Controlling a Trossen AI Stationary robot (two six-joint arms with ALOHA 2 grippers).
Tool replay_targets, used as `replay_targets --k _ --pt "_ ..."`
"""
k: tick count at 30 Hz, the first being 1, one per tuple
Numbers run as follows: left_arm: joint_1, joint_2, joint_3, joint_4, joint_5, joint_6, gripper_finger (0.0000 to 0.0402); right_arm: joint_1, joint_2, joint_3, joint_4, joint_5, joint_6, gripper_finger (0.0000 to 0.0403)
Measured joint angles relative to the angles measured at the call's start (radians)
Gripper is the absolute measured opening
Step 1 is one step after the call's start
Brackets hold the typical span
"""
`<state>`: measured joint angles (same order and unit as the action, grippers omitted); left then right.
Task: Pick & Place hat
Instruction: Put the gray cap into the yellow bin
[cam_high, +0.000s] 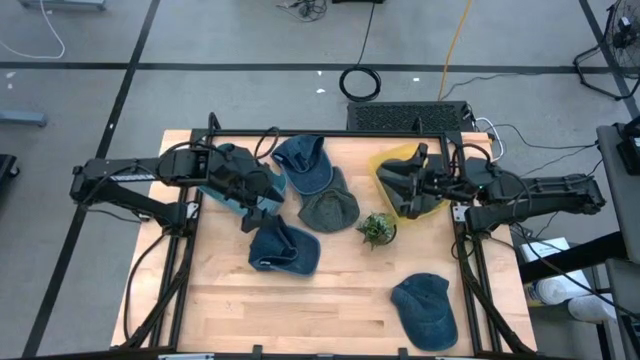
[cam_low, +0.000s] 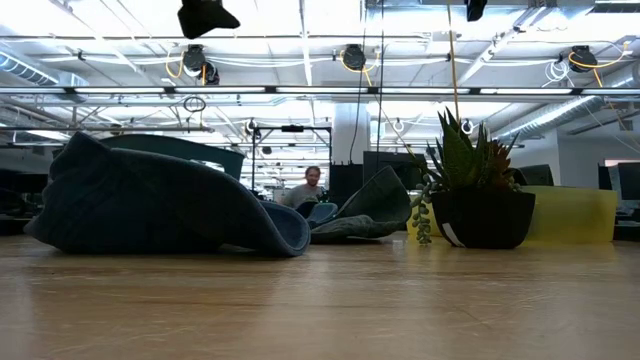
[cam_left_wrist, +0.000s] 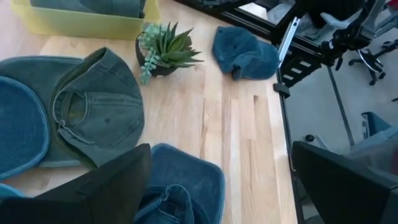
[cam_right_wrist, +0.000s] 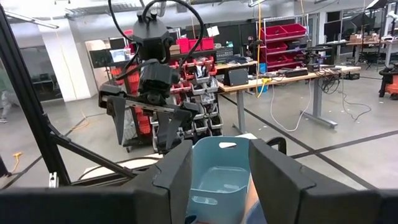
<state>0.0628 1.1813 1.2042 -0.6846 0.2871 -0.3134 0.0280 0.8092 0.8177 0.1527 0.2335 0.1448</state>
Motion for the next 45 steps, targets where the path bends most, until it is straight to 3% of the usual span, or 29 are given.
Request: replay_targets --k 13,21,27,32,45 --pt "-0.013 0.135 0.000 -0.001 -0.006 -0.053 0.0397 0.000 0.007 0.000 0.000 -0.002 -0.034 0.0143" --pt "-0.044 0.161 0.000 0.067 -0.193 0.153 0.0397 0.000 0.005 0.000 0.000 -0.003 -0.038 0.0141" --pt "-0.055 0.218 0.000 0.151 -0.249 0.187 0.0397 0.000 0.005 0.000 0.008 -0.001 -0.089 0.0141" --pt "-0.079 0.296 0.000 0.221 -0.354 0.252 0.0397 0.000 0.005 0.000 0.030 -0.001 -0.113 0.0141" --pt "-0.087 0.522 0.001 0.388 -0.408 0.232 0.0397 0.000 0.004 0.000 0.088 0.000 -0.116 0.0141"
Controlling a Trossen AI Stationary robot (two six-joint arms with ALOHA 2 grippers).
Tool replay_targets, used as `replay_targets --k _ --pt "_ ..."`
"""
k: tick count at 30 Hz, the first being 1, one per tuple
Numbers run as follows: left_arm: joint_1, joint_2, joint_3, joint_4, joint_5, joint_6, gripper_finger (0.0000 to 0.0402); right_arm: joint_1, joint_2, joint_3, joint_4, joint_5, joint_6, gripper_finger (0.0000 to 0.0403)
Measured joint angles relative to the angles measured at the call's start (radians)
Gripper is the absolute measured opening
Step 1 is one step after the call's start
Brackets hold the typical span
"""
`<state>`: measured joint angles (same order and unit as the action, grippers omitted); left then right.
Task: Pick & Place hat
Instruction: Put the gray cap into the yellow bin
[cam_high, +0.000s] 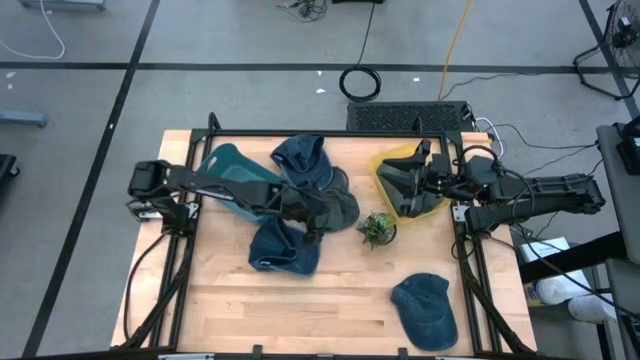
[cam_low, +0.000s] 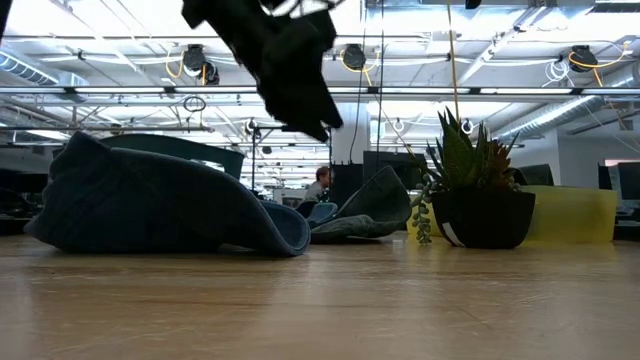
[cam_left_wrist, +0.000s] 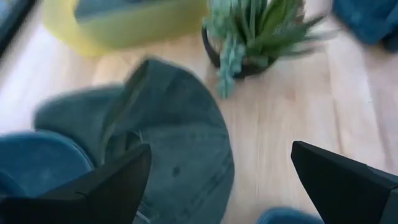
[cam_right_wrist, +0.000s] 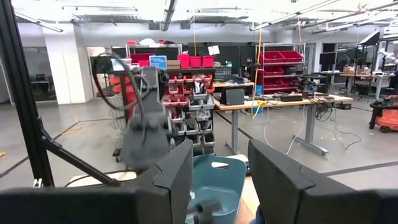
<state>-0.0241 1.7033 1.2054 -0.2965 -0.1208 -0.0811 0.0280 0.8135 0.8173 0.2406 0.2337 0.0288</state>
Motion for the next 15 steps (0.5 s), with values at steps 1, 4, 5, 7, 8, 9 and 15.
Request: replay_targets --k 1,4,5,7,8,9,15 --pt "-0.001 0.021 -0.001 0.019 0.007 -0.001 0.0397 0.000 0.000 0.000 0.002 0.000 0.000 0.0141" --pt "-0.006 0.079 -0.001 0.066 0.031 0.002 0.0397 0.000 0.000 0.000 0.002 0.000 0.000 0.0141" --pt "-0.011 0.098 -0.001 0.083 0.033 0.004 0.0397 0.000 0.000 0.000 0.002 0.000 0.000 0.0141" --pt "-0.015 0.132 0.000 0.109 0.033 0.005 0.0397 0.000 0.000 0.000 0.002 0.000 0.000 0.0141" --pt "-0.017 0.145 -0.001 0.104 0.035 0.005 0.0397 0.000 0.000 0.000 0.002 0.000 0.000 0.0141" --pt "-0.019 0.161 -0.001 0.114 0.034 0.005 0.0397 0.000 0.000 0.000 0.001 0.000 0.000 0.0141" --pt "-0.023 0.248 0.000 0.141 0.014 -0.007 0.0397 0.000 0.000 0.000 -0.006 0.000 0.000 0.0141"
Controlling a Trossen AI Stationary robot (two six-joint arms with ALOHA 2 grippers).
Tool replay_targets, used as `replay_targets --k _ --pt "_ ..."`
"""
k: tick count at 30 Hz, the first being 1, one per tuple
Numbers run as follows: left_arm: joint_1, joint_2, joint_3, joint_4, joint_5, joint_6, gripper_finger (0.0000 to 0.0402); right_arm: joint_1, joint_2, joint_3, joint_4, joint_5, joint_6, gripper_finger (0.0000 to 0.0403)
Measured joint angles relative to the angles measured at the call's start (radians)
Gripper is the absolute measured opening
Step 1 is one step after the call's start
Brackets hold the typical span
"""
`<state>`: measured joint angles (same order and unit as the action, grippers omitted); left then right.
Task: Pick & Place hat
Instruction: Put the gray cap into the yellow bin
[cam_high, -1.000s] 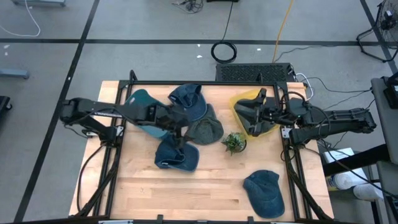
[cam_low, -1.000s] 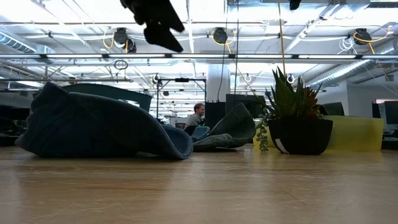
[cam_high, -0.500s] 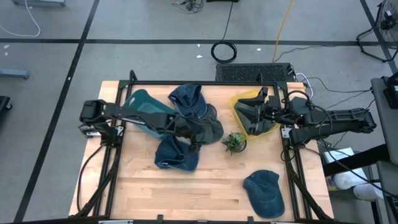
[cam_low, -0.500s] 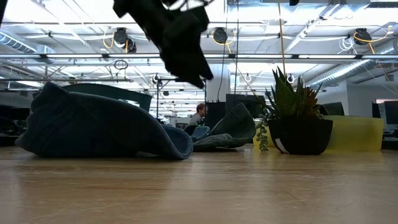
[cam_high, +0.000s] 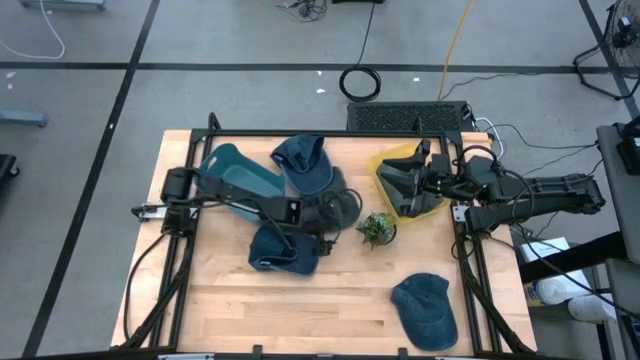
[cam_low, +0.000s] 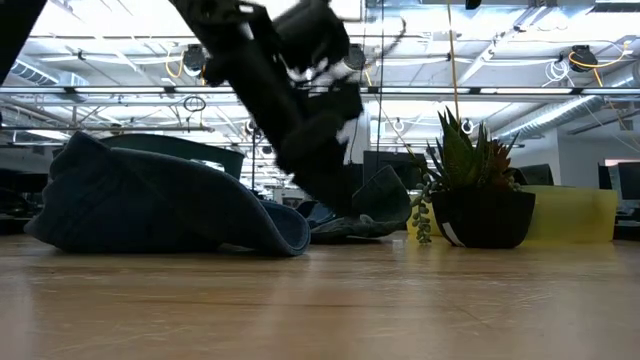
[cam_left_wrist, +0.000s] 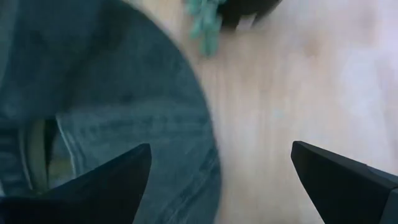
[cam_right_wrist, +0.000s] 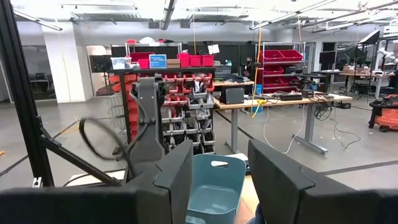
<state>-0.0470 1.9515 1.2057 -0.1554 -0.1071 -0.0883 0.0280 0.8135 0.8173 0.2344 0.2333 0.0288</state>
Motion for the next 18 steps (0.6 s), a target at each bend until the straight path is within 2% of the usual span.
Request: replay_targets --k 10,18 --pt "0.007 0.045 -0.001 -0.002 -0.146 -0.015 0.0397 0.000 0.000 0.000 0.002 -0.002 0.000 0.0141" --pt "0.037 0.045 -0.001 0.001 -0.172 -0.008 0.0397 0.000 0.000 0.000 0.031 -0.003 0.000 0.0141"
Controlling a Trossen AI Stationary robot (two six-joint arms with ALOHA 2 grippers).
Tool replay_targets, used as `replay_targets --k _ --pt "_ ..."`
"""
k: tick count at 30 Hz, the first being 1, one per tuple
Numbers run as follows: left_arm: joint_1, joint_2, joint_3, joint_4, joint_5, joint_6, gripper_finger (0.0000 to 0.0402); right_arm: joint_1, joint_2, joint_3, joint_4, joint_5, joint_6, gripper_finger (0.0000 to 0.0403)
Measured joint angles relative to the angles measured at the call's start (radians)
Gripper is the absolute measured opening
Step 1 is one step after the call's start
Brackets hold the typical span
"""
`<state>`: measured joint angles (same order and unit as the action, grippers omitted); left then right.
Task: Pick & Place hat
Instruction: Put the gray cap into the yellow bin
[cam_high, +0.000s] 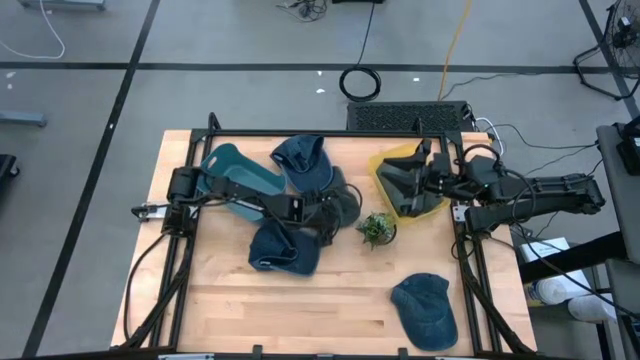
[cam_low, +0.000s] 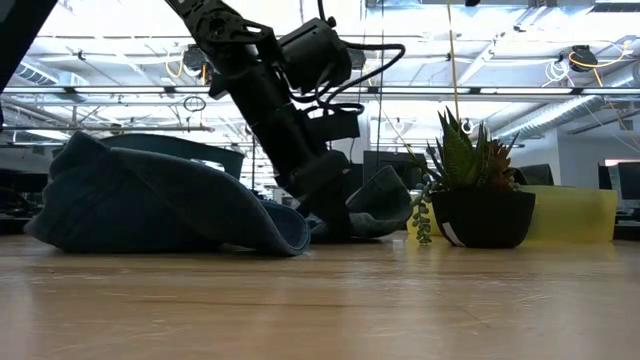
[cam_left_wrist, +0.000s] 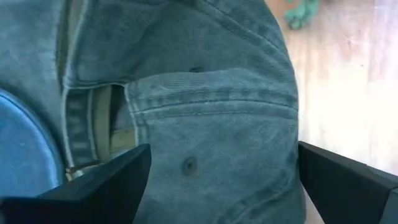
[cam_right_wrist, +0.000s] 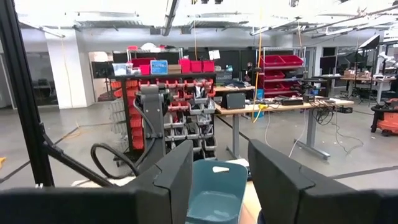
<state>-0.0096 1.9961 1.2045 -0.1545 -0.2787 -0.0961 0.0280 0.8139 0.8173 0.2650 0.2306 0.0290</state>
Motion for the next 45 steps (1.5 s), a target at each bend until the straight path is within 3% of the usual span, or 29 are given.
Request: replay_targets --k 8,11,15,28,33,39,45 --pt "0.017 0.000 0.000 0.003 0.041 0.037 0.0395 0.000 0.000 0.000 0.016 0.000 0.000 0.0141" --pt "0.016 0.000 0.000 0.003 0.061 0.061 0.0373 0.000 0.000 0.000 0.016 0.000 0.000 0.0141" --pt "0.017 0.000 0.000 0.002 0.126 0.062 0.0313 0.000 0.000 0.000 0.016 0.000 -0.013 0.0141" --pt "0.016 0.010 0.000 0.008 0.145 0.023 0.0097 0.000 0.000 0.000 0.042 0.000 -0.005 0.0141" --pt "0.015 0.038 0.004 -0.006 0.226 -0.024 0.0023 0.000 0.000 0.000 0.117 -0.001 -0.017 0.0141" --pt "0.006 0.025 0.002 -0.026 0.192 -0.056 0.0010 0.000 -0.001 0.000 0.182 0.000 -0.017 0.0141" --pt "0.022 0.015 0.044 -0.082 0.227 -0.079 0.0010 0.000 0.000 0.000 0.163 0.006 -0.015 0.0141"
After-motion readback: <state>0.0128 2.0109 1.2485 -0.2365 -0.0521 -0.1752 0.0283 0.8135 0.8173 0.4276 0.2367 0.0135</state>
